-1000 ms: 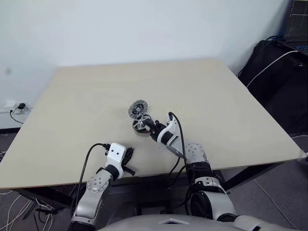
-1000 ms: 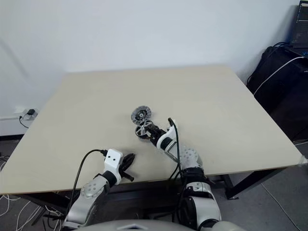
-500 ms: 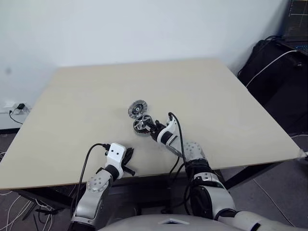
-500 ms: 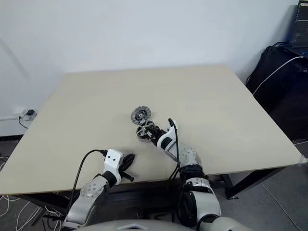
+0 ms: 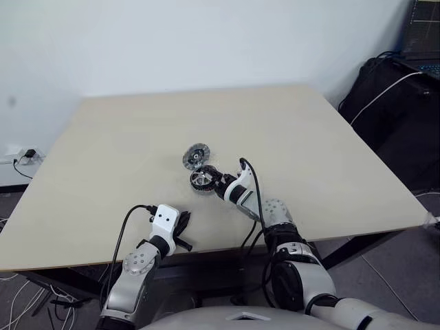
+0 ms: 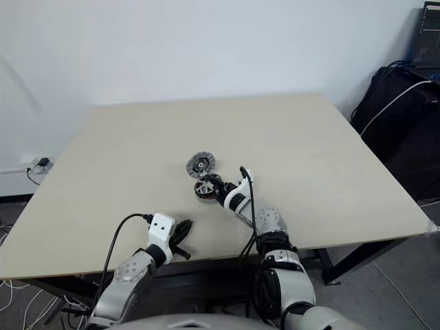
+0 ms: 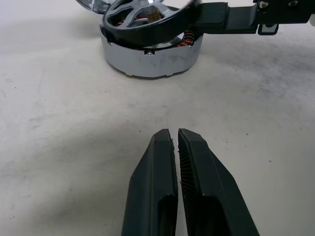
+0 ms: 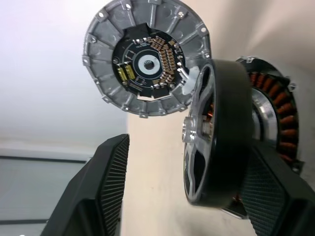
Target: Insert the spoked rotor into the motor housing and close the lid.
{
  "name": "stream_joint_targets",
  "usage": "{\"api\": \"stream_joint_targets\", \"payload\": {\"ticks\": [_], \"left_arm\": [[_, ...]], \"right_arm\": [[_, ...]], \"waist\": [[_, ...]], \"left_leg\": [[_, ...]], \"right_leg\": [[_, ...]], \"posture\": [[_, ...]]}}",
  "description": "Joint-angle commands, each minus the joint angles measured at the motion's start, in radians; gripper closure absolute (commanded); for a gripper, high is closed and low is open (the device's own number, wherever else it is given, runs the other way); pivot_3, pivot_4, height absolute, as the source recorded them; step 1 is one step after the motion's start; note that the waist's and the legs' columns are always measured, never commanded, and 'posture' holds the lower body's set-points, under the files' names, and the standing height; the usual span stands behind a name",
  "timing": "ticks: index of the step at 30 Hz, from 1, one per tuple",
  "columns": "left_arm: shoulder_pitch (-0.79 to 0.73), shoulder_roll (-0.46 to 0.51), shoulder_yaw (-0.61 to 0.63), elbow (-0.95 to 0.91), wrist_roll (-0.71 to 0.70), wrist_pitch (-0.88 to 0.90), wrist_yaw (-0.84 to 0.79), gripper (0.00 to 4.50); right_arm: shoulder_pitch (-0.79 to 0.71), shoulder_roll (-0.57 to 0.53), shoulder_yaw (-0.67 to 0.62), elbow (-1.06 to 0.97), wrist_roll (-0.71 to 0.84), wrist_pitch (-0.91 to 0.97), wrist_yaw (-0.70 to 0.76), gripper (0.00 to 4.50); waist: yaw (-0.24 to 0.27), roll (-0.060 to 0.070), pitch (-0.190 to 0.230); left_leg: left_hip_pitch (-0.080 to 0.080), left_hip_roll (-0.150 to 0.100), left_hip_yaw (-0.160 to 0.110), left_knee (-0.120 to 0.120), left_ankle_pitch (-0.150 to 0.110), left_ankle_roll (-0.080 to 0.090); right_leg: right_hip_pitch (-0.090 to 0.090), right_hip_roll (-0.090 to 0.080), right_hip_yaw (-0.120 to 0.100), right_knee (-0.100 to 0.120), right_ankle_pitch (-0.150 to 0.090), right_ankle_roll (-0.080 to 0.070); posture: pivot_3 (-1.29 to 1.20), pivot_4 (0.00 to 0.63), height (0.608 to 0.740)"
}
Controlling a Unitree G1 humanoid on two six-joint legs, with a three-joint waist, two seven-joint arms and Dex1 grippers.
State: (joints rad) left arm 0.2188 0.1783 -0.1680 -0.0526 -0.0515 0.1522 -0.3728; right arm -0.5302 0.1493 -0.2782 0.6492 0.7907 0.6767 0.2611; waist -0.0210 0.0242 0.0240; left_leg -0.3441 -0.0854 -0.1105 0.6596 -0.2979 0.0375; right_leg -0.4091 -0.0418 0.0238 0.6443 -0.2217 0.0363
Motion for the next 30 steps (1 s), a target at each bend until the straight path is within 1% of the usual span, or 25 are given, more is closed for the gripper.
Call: {"api": "stream_joint_targets", "payload": {"ticks": [1,7,11,15,19,22,23,24,27,30], "left_arm": [[-0.022,-0.004,-0.004,-0.036,-0.011,-0.009,-0.008,4.21],[-0.039,-0.013,-0.016,-0.013,-0.012,-0.015,-0.015,4.21],[-0.045,-0.015,-0.02,-0.008,-0.013,-0.016,-0.017,4.21],[-0.047,-0.015,-0.02,-0.005,-0.014,-0.016,-0.02,4.21],[-0.043,-0.016,-0.018,-0.006,-0.014,-0.015,-0.02,4.21],[-0.041,-0.015,-0.015,-0.008,-0.013,-0.014,-0.018,4.21],[-0.041,-0.014,-0.015,-0.009,-0.013,-0.014,-0.017,4.21],[-0.041,-0.014,-0.014,-0.009,-0.013,-0.014,-0.017,4.21],[-0.04,-0.013,-0.013,-0.011,-0.011,-0.016,-0.015,4.21],[-0.04,-0.013,-0.013,-0.011,-0.01,-0.017,-0.014,4.21]], "right_arm": [[0.018,0.012,0.03,-0.151,-0.027,0.041,-0.056,1.16],[0.077,-0.013,0.069,-0.321,-0.1,0.111,-0.177,1.16],[0.102,-0.03,0.11,-0.395,-0.176,0.117,-0.233,1.16],[0.139,-0.057,0.191,-0.482,-0.274,0.067,-0.226,1.16],[0.184,-0.114,0.341,-0.54,-0.436,-0.063,-0.176,1.16],[0.207,-0.178,0.486,-0.557,-0.565,-0.153,-0.113,1.16],[0.211,-0.189,0.518,-0.559,-0.593,-0.17,-0.1,1.55],[0.213,-0.196,0.541,-0.561,-0.614,-0.18,-0.091,1.78],[0.196,-0.211,0.618,-0.551,-0.706,-0.232,-0.081,2.79],[0.174,-0.206,0.654,-0.517,-0.763,-0.259,-0.077,3.78]], "waist": [[0.0,0.0,0.0],[0.003,0.0,0.0],[0.005,0.0,0.0],[0.006,0.0,0.0],[0.004,0.0,0.0],[0.002,-0.001,0.0],[0.002,-0.001,0.0],[0.002,-0.001,0.0],[0.004,-0.001,0.0],[0.008,-0.002,0.001]], "left_leg": [[0.0,0.0,0.0,0.0,0.0,0.0],[-0.001,-0.001,0.0,-0.001,0.0,0.0],[-0.001,-0.001,0.0,-0.001,0.0,0.0],[-0.001,-0.001,0.0,0.0,0.0,0.0],[-0.001,-0.001,0.0,0.0,0.0,0.0],[-0.001,-0.001,0.0,0.0,0.0,0.0],[-0.001,-0.001,0.0,0.0,0.0,0.0],[0.0,-0.001,0.0,0.0,0.0,0.0],[0.0,-0.001,0.0,0.0,0.0,-0.001],[0.0,-0.001,0.0,0.001,0.001,-0.001]], "right_leg": [[0.0,0.0,0.0,0.0,0.0,0.0],[-0.001,-0.001,0.0,0.0,0.0,0.0],[-0.001,-0.001,0.0,0.0,0.0,0.0],[-0.001,-0.001,0.0,0.0,0.0,0.0],[-0.001,-0.001,0.0,0.0,0.0,0.0],[0.0,-0.001,0.0,0.0,-0.001,0.002],[0.0,-0.001,0.0,0.0,-0.003,0.004],[0.0,0.0,0.0,0.0,-0.003,0.004],[0.0,0.0,0.0,0.0,-0.002,0.004],[0.0,0.0,0.0,0.0,-0.003,0.004]], "posture": [[0.0,0.0,0.74],[0.0,0.0,0.74],[0.0,0.0,0.74],[0.0,0.0,0.74],[0.0,0.0,0.74],[0.0,0.0,0.74],[0.0,0.0,0.74],[0.0,0.0,0.74],[0.0,0.0,0.74],[0.0,0.0,0.74]]}}
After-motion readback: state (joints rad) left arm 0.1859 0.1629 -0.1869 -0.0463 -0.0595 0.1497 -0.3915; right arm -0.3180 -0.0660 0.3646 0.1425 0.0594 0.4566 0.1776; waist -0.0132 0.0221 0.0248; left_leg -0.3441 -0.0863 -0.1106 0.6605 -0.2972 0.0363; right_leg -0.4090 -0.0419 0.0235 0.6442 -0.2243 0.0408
